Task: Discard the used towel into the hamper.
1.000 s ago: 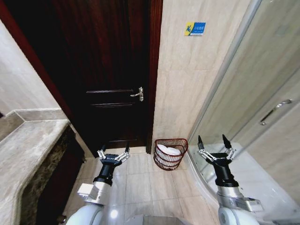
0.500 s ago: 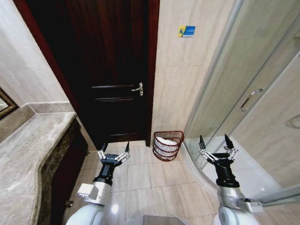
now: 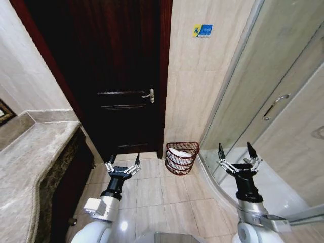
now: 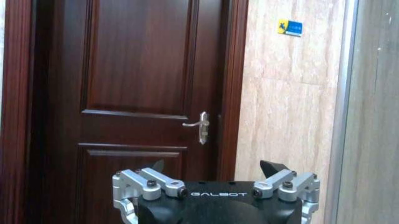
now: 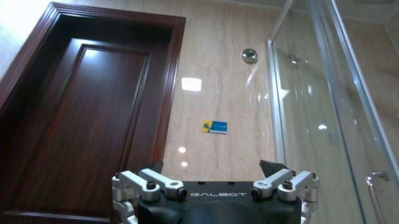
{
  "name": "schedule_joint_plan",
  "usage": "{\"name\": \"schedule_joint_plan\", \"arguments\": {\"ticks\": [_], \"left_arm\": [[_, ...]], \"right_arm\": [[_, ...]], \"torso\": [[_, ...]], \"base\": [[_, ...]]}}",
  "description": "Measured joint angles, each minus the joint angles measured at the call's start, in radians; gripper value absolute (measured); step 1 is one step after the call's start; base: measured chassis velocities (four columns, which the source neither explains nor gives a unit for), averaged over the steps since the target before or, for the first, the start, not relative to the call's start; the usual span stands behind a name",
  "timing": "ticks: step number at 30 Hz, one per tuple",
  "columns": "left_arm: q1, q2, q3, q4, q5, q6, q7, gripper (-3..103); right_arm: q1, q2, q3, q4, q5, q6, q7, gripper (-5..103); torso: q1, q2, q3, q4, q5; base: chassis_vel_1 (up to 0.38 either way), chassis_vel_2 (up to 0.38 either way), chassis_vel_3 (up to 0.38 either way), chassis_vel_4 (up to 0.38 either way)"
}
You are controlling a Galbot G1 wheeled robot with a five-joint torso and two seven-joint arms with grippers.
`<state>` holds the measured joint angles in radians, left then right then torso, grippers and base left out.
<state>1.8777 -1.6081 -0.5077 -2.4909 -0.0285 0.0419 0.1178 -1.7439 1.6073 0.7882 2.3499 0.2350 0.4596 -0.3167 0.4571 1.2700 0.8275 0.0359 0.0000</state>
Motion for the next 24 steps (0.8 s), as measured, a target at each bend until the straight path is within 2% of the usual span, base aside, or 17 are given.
{"name": "schedule_joint_plan", "arguments": {"ticks": [19, 24], "left_arm": [[0.0, 0.0, 0.0, 0.0, 0.0, 0.0, 0.0, 100], [0.0, 0.0, 0.0, 0.0, 0.0, 0.0, 0.0, 100]], "right_arm": [[0.018, 0.001, 0.017, -0.064, 0.017, 0.13, -0.013, 100], [0.032, 0.001, 0.018, -0.063, 0.015, 0.135, -0.005, 100]], "torso": [[-0.049, -0.109, -0.06, 0.0001, 0.0], [-0.059, -0.132, -0.072, 0.0, 0.0001]], "base": [[0.0, 0.0, 0.0, 0.0], [0.0, 0.0, 0.0, 0.0]]}}
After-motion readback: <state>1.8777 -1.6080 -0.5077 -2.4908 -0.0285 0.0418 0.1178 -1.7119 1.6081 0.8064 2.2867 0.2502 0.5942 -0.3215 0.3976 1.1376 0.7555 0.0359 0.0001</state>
